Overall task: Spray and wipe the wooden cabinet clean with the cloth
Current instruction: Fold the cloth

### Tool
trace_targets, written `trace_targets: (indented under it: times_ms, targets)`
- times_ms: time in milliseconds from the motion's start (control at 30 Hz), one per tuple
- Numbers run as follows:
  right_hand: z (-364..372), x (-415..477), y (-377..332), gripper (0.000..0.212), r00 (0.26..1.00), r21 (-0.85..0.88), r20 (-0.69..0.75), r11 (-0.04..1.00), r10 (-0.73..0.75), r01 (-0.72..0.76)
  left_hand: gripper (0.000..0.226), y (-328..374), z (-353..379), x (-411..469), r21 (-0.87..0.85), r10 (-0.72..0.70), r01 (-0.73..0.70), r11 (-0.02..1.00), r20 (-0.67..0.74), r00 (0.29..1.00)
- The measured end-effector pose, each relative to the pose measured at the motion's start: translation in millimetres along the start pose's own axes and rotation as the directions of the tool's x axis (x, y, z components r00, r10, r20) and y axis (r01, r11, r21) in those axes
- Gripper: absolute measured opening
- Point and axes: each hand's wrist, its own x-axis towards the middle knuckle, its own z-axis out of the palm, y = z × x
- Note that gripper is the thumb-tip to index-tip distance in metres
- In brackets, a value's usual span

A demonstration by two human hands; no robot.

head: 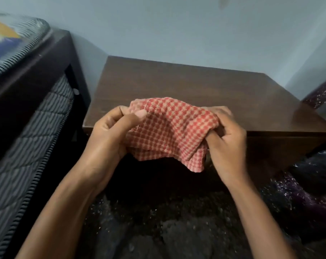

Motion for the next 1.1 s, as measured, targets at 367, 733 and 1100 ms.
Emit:
trace_targets:
  times_ms: [367, 733, 1100]
  targets:
    - [-78.4, 106.0, -143.2, 0.046, 0.800, 0.395, 0.393, 0.703, 0.453, -0.592, 0.031, 166.4, 69.9, -1.2, -0.114, -0.121, 0.110, 0.987, -0.092, 0.988]
    - [-100.2, 167.3, -155.3, 0.024, 0.814, -0.071, 0.308, 0.865, 0.493, -0.497, 0.044, 209.1, 125.6, 23.0, -0.190, -0.365, 0.316, 0.930, -0.351, 0.862]
    - [-100.4, 167.8, -114.4, 0.033, 0.413, 0.369, 0.484, 0.249, 0.772, -0.896, 0.077, 185.9, 131.1, 58.0, -0.266, -0.702, 0.651, 0.710, -0.339, 0.627]
